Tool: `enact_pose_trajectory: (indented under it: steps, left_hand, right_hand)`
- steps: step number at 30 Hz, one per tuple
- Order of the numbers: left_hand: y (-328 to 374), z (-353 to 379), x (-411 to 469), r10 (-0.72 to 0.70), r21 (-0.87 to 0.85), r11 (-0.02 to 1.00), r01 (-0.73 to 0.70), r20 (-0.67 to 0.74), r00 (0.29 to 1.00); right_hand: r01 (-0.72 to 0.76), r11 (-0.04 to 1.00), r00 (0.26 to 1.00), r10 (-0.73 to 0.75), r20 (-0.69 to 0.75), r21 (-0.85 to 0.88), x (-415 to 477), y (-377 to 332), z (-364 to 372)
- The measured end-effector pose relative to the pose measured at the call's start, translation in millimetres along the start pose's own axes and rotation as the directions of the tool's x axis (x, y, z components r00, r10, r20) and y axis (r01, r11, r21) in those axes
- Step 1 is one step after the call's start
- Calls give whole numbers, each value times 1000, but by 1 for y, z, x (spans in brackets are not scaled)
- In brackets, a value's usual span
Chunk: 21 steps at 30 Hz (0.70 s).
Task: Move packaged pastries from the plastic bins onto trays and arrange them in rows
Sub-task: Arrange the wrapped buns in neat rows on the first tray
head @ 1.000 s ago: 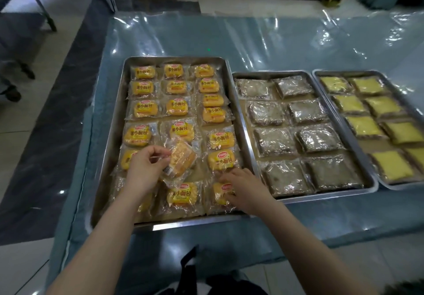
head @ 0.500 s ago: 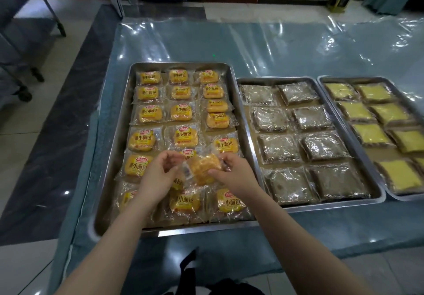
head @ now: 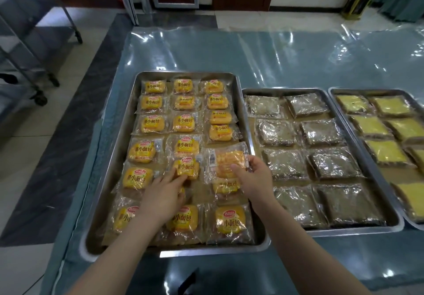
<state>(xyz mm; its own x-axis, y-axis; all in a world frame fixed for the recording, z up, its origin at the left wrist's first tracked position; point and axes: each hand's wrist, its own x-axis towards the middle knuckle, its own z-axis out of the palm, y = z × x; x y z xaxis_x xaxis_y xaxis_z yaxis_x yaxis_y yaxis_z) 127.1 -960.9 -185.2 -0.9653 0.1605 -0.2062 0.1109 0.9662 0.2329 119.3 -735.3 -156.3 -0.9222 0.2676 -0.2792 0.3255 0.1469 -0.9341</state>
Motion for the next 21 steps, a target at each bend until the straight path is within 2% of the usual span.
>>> enact_pose_trajectory:
  steps: [4, 13, 21]
  left_hand:
    - [18, -8, 27, -27, -53, 998, 18, -183, 983]
    - [25, 12, 108, -50, 22, 999, 50, -16, 999]
    - [22, 6, 154, -78, 25, 997, 80, -71, 994]
  right_hand:
    - [-5, 999, 1000, 3, 28, 52, 16, -6, -2]
    - [48, 999, 999, -48, -3, -2, 73, -29, 3]
    - [93, 995, 996, -93, -10, -32, 131, -36, 4]
